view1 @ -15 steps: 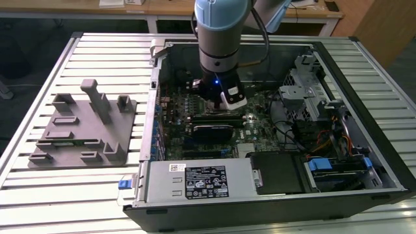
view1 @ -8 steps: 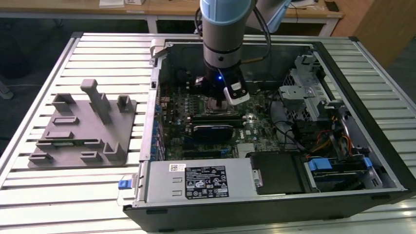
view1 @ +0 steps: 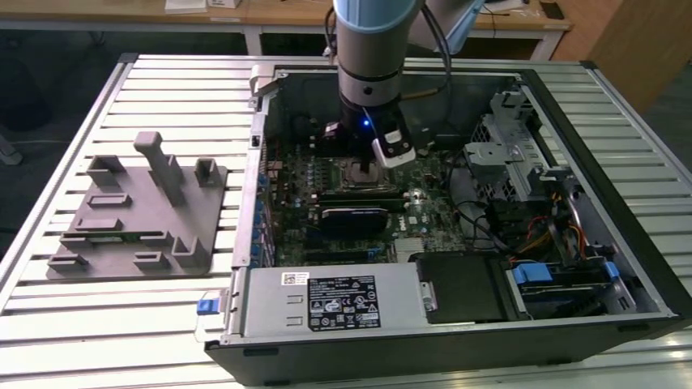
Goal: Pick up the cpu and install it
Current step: 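Install the second cpu locking lever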
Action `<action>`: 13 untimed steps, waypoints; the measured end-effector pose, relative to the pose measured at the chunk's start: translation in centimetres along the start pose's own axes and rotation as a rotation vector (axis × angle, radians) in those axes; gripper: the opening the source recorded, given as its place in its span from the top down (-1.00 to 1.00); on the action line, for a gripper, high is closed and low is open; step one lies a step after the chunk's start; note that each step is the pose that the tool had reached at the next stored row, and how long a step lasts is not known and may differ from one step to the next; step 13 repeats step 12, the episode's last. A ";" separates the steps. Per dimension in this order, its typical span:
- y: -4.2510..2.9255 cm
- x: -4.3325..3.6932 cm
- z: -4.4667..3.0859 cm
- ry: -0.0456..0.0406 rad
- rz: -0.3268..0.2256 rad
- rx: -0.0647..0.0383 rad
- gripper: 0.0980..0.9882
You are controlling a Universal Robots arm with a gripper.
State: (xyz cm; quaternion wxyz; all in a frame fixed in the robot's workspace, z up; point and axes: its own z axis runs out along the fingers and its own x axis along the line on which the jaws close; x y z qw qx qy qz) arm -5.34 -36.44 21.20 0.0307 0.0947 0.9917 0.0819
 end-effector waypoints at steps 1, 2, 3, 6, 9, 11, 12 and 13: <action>0.04 -0.01 -0.21 0.0000 0.000 0.000 0.98; 0.08 -0.01 -0.42 0.0000 0.000 0.000 0.98; 0.12 -0.03 -0.63 0.0000 0.000 0.000 0.98; 0.22 -0.05 -1.25 -0.0001 0.000 0.000 0.98; 0.23 -0.06 -1.29 -0.0001 0.000 0.001 0.98; 0.23 -0.06 -1.30 -0.0001 0.000 0.001 0.98; 0.23 -0.05 -1.30 -0.0001 0.000 0.001 0.98; 0.23 -0.05 -1.30 -0.0001 0.000 0.001 0.98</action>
